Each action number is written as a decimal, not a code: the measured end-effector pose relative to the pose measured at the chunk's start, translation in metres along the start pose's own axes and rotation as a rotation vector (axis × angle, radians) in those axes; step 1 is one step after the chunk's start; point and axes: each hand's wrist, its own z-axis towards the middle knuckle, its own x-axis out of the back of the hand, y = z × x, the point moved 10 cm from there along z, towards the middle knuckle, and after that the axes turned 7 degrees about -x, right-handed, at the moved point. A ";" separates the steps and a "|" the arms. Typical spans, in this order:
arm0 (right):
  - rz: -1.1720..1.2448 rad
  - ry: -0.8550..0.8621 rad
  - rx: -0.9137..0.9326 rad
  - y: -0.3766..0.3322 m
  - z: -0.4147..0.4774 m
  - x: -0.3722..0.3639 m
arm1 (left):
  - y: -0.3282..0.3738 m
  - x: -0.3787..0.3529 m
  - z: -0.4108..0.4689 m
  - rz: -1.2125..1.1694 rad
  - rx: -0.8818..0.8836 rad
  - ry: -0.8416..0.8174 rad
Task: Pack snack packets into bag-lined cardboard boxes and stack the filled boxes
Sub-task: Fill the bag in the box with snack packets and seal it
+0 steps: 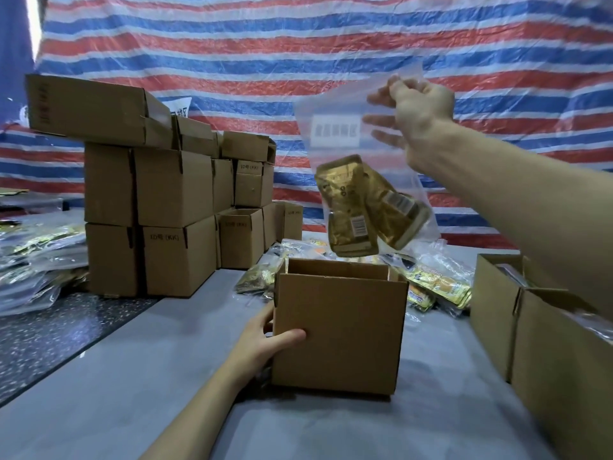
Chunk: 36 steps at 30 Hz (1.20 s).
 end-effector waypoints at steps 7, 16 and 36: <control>0.061 0.018 -0.043 0.013 -0.007 -0.008 | 0.001 -0.001 0.000 -0.007 0.009 -0.008; 0.155 -0.035 -0.175 0.054 -0.019 -0.025 | -0.001 0.001 -0.001 -0.031 0.017 0.002; 0.311 -0.182 -0.212 0.066 -0.058 -0.064 | -0.006 0.004 0.002 -0.023 0.004 0.019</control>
